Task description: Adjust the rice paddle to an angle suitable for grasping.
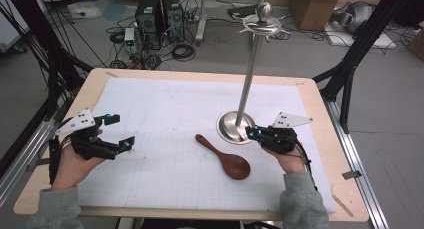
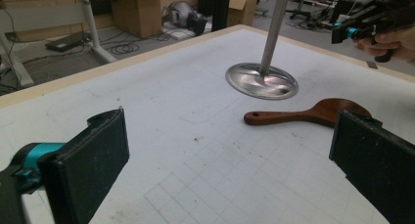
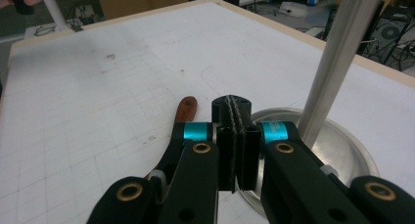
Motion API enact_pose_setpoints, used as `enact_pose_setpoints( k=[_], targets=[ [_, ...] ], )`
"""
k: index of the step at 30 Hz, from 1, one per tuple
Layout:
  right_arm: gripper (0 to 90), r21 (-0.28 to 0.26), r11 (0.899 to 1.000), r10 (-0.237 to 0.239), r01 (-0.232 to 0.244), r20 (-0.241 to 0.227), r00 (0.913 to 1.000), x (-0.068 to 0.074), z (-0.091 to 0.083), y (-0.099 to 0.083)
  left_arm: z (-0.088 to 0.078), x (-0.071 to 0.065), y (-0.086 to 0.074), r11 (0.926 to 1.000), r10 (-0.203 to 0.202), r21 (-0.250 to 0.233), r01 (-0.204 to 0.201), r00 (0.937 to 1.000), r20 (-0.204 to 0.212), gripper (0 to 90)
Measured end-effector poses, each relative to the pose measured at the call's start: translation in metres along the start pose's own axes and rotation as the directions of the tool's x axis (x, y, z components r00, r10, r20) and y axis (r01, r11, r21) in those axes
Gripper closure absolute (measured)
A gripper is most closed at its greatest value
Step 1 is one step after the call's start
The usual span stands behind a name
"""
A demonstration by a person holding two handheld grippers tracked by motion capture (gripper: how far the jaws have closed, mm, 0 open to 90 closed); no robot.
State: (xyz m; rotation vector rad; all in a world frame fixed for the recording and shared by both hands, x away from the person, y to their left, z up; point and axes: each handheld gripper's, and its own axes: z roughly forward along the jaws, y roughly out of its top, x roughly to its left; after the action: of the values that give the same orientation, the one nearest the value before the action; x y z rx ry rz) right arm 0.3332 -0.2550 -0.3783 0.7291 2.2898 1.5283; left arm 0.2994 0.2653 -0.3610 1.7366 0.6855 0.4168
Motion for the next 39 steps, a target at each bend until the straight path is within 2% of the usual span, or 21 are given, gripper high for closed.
enact_pose_setpoints(
  k=[6, 10, 17, 24, 39],
  targets=[
    [89.3, 0.052, 0.999, 0.016, -0.014, -0.022, 0.9996, 0.002, 0.021, -0.005, -0.003, 0.001, -0.003, 1.0, -0.005, 0.005, 0.005, 1.0, -0.009, 1.7],
    [89.3, 0.099, 0.995, 0.006, -0.004, -0.016, 0.9998, 0.004, 0.034, -0.009, -0.002, 0.0, -0.005, 0.9998, -0.007, 0.016, 0.007, 0.9999, -0.011, 1.7],
    [89.4, 0.14, 0.99, -0.013, 0.018, -0.037, 0.9992, 0.008, 0.053, -0.012, -0.003, -0.001, -0.007, 0.9995, -0.007, 0.029, 0.008, 0.9999, -0.013, 1.8],
    [89.5, 0.213, 0.976, -0.028, 0.04, -0.063, 0.9977, 0.012, 0.076, -0.019, -0.007, -0.002, -0.01, 0.9993, -0.007, 0.036, 0.007, 0.9997, -0.022, 1.8],
    [89.5, 0.285, 0.957, -0.02, 0.053, -0.116, 0.993, 0.016, 0.104, -0.02, -0.015, -0.004, -0.018, 0.998, -0.018, 0.06, 0.021, 0.9988, -0.046, 1.8]
  ],
)
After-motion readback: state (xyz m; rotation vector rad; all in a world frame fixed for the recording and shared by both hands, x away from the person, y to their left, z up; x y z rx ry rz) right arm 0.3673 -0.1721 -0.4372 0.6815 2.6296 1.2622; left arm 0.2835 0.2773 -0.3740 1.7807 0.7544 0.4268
